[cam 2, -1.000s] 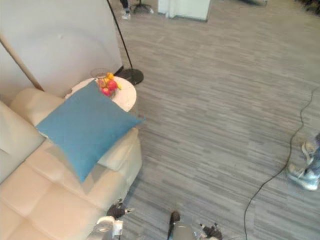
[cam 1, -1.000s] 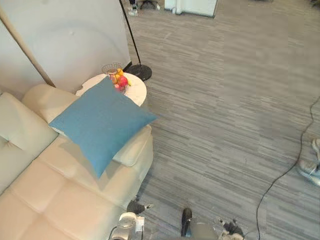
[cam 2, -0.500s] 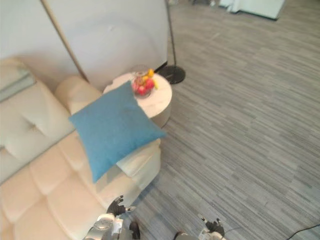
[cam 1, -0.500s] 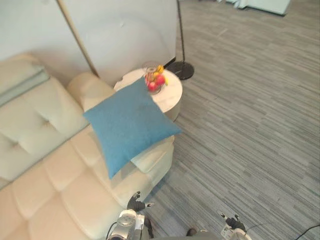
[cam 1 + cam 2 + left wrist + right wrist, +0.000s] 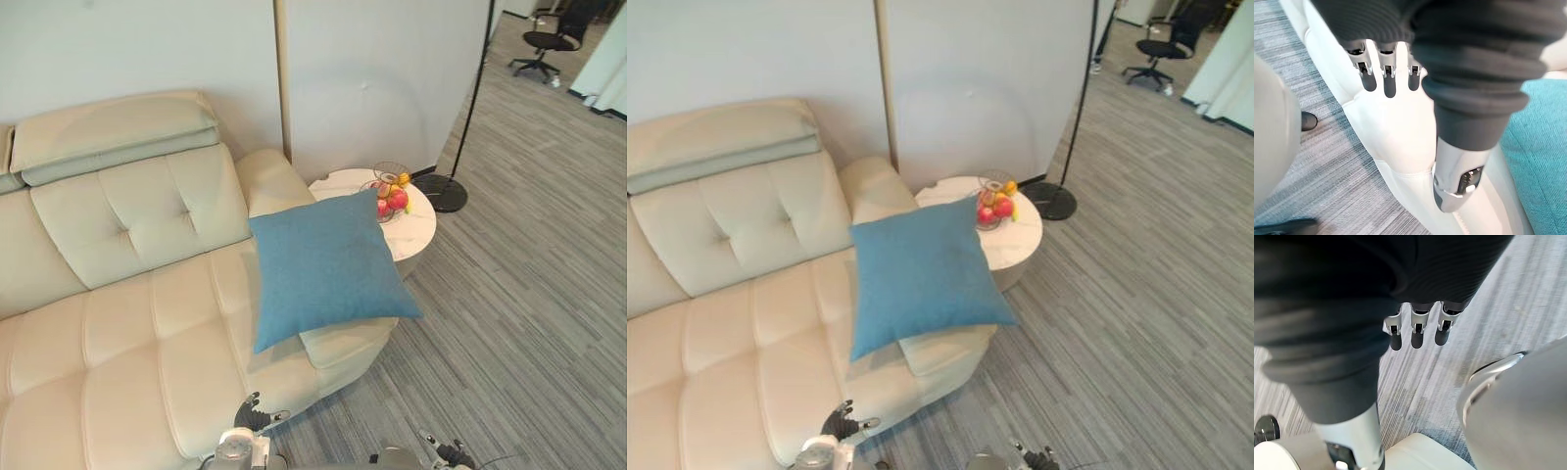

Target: Pick up cushions and gather them together orderly.

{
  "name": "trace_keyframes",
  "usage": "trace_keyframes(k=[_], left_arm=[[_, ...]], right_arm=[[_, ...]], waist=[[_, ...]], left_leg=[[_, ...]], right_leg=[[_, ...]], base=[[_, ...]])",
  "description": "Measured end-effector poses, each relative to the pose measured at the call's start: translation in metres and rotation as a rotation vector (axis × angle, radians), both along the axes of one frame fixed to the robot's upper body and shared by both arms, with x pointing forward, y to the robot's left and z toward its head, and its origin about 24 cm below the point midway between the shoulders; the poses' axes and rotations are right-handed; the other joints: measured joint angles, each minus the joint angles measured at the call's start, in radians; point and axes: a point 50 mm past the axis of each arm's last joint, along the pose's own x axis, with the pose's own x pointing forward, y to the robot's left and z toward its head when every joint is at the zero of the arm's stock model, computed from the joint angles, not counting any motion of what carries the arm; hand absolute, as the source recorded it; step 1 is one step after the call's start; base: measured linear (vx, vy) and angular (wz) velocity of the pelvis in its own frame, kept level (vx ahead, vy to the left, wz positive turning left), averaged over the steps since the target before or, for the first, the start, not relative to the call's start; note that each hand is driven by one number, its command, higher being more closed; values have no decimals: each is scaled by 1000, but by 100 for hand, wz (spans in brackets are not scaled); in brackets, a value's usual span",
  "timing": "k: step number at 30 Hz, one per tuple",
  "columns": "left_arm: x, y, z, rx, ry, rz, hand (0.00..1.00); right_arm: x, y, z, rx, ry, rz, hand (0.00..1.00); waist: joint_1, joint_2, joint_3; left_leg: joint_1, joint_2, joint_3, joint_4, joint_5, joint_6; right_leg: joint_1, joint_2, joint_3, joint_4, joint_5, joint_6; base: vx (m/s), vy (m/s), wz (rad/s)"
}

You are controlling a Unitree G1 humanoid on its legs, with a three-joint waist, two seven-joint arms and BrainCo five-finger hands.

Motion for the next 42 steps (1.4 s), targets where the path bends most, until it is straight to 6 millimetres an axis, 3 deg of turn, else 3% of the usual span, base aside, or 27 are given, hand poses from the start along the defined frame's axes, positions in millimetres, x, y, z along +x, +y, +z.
trace_keyframes(k=[1, 3, 5, 10, 14, 21, 26, 29, 31, 34, 38, 42], left_arm=[[-2, -7, -1, -24, 3, 13, 0], [0, -14, -1, -43, 2, 15, 0], [2, -17, 0, -49, -1, 13, 0], [-2, -10, -1, -46, 3, 58, 0], [-5, -4, -2, -17, 14, 14, 0], [-12, 13, -5, 25, 45, 16, 0], [-4, 35, 2, 78, 10, 26, 0], [17, 65, 22, 124, -114, 98, 0], [33, 88, 42, 156, -232, 151, 0], [50, 107, 69, 178, -385, 196, 0], [65, 113, 93, 185, -508, 202, 0], [82, 117, 115, 204, -616, 180, 0]], right_arm=[[0, -3, 1, -6, -3, -6, 0], [3, -6, 2, -16, -12, -4, 0], [1, -7, 2, -15, -9, -1, 0], [6, -2, 2, -4, -26, 16, 0], [0, -1, 0, 9, -14, -19, 0], [0, -11, 2, -6, -23, -40, 0], [8, -40, 13, -88, -58, -39, 0], [27, -80, 40, -222, -173, -56, 0], [45, -116, 74, -369, -281, -42, 0], [63, -151, 122, -555, -413, 3, 0], [84, -167, 166, -710, -523, 91, 0], [114, -158, 193, -776, -604, 244, 0]], waist=[[-1, 23, -6], [-2, 42, -11], [-5, 42, -11], [-4, 40, -11], [-10, 20, -2], [-13, 25, -6], [-14, 27, -11], [-16, 27, -17], [-20, 27, -17], [-24, 27, -18], [-29, 26, -19], [-34, 22, -26]], left_leg=[[-1, 32, -6, -13, 8, -16], [9, 55, -12, -48, 29, -36], [35, 66, -27, -93, 74, -51], [-3, 98, -29, -70, 86, -69], [-25, 101, 175, -107, 150, -22], [5, 52, 182, -232, 216, -14], [34, 36, 182, -290, 233, -7], [34, 31, 181, -303, 232, -7], [35, 28, 183, -311, 232, -7], [35, 28, 189, -321, 232, -6], [32, 26, 218, -327, 227, 1], [-8, 17, 243, -325, 224, 7]], right_leg=[[3, 31, 0, 6, -8, -3], [0, 47, -29, 17, -30, -27], [25, 50, -74, 34, -59, -39], [60, 67, -170, 23, -82, -60], [88, 26, -267, -11, -81, -66], [89, 12, -232, -51, -69, -31], [108, 8, -226, -97, -39, -33], [110, 8, -226, -115, -32, -35], [109, 7, -218, -123, -30, -35], [107, 11, -202, -144, -18, -37], [102, 16, -163, -192, 14, -31], [60, 14, -127, -233, 56, -21]], base=[[127, -323, 31], [143, -258, 31], [102, -282, 65], [-14, -121, 59], [-62, 19, 75], [-9, 57, 11], [88, 39, 1], [112, 14, 0], [81, 8, -3], [62, 10, -11], [29, 25, -23], [-16, 50, -27]])
